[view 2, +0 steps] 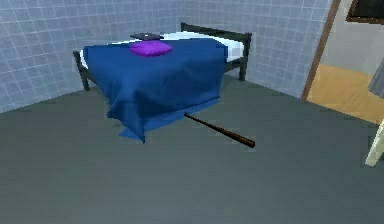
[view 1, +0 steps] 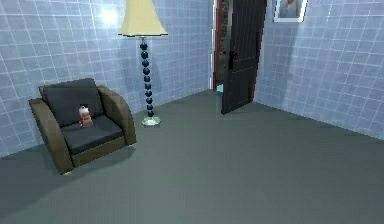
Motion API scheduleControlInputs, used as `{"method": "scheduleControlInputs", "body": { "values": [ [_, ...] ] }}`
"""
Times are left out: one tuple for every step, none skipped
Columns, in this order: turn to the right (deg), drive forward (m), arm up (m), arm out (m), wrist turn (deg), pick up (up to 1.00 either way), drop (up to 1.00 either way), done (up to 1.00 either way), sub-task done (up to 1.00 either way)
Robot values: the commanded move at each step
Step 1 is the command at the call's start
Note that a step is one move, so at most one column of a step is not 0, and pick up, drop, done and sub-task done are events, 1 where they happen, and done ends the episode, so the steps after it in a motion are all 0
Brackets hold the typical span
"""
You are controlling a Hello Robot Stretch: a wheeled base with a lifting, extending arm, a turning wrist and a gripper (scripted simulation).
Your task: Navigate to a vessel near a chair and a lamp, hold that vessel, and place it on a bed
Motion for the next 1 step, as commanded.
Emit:
{"method": "scheduleControlInputs", "body": {
  "values": [
    [9.0, 0.00, 0.00, 0.00, 0.0, 0.00, 0.00, 0.00, 0.00]
  ]
}}
